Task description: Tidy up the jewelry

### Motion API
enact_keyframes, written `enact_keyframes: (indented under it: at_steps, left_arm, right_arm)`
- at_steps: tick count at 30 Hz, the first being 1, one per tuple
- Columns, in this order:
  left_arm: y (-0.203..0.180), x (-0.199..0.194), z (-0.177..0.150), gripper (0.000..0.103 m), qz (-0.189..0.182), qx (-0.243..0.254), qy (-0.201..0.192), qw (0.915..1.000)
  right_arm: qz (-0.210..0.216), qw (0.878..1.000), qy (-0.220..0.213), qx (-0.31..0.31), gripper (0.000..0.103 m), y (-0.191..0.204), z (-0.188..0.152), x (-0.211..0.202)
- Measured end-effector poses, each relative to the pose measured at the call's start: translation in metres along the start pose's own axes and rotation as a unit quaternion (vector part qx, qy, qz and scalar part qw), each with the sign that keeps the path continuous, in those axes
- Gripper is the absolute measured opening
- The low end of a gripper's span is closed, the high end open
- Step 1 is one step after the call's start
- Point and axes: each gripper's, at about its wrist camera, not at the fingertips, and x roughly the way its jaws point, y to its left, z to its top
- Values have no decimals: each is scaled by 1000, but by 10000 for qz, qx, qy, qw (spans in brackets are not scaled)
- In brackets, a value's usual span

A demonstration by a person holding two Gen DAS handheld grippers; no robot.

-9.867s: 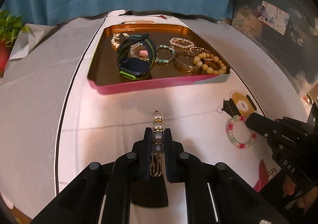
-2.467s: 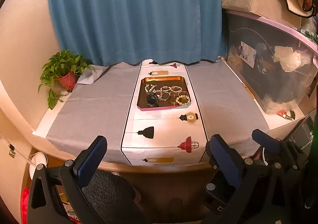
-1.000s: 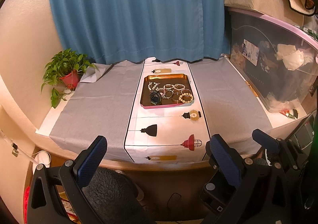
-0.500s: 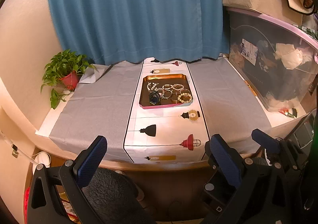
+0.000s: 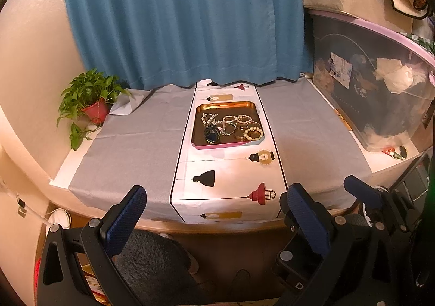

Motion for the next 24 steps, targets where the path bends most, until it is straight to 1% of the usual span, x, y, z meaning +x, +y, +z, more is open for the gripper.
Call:
enact_keyframes:
  at_steps: [20, 24]
  left_arm:
    - [0, -2, 0, 103, 13, 8, 11, 10000]
    - [1, -3, -2, 103, 83, -26, 8, 10000]
  right_arm:
    - [55, 10000, 27, 18, 87, 3, -1, -2]
    - [117, 9999, 47, -10, 87, 4, 0, -2]
